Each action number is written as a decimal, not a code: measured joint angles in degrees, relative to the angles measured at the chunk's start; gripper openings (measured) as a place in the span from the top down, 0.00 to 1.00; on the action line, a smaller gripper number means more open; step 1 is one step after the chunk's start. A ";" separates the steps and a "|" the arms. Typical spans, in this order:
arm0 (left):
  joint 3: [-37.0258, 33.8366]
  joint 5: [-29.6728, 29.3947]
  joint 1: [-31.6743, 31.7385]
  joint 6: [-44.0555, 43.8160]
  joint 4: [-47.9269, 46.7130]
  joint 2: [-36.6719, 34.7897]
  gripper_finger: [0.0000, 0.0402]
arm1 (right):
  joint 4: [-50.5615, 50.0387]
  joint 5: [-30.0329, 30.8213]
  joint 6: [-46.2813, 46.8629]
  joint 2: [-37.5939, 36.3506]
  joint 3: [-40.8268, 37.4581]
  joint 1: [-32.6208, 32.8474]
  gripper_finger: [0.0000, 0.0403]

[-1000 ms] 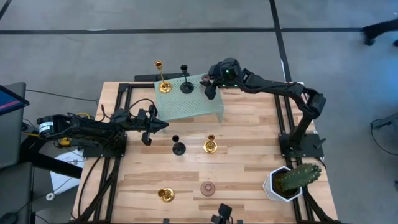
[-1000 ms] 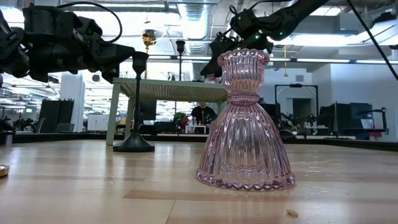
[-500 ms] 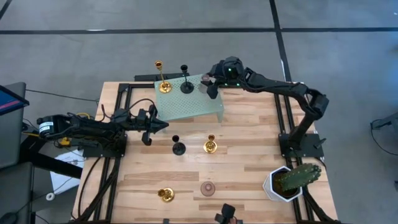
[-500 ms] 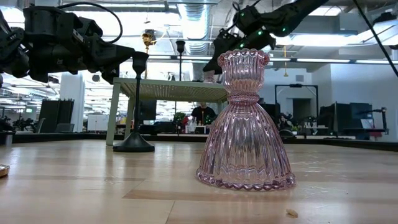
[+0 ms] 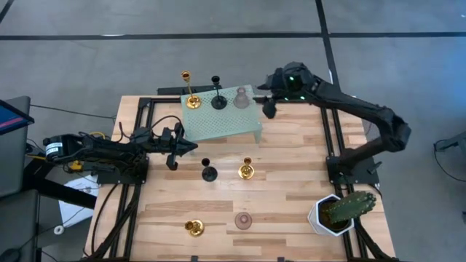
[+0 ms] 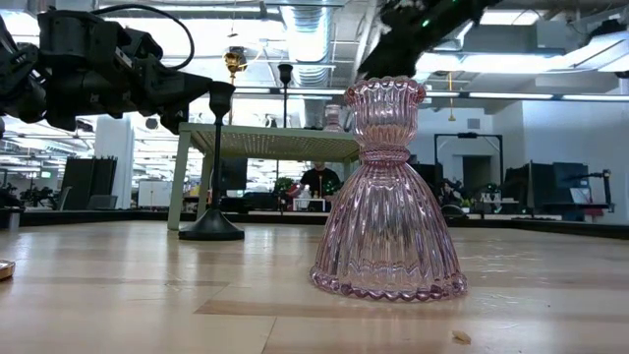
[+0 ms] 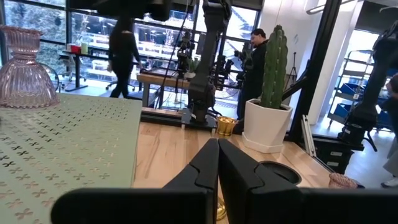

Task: Pick & Place candle stick holders
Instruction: Put the bottom gold candle holder on the shelf

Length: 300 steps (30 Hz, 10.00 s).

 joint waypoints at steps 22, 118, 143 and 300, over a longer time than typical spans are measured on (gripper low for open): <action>0.00 2.68 -2.96 3.01 -5.33 -0.07 0.99 | -23.07 7.01 -2.56 -4.01 -0.11 27.38 0.98; 0.04 -33.56 -68.85 3.94 -18.00 7.95 0.94 | 36.36 14.84 25.13 -5.56 -38.45 33.40 1.00; 10.98 -36.53 -68.76 4.13 -9.30 28.37 0.68 | 38.49 14.94 24.23 -12.31 -38.45 33.62 1.00; 40.50 -40.13 -1.03 10.27 -60.38 3.74 0.80 | 13.42 26.87 15.60 -29.46 -38.43 35.36 1.00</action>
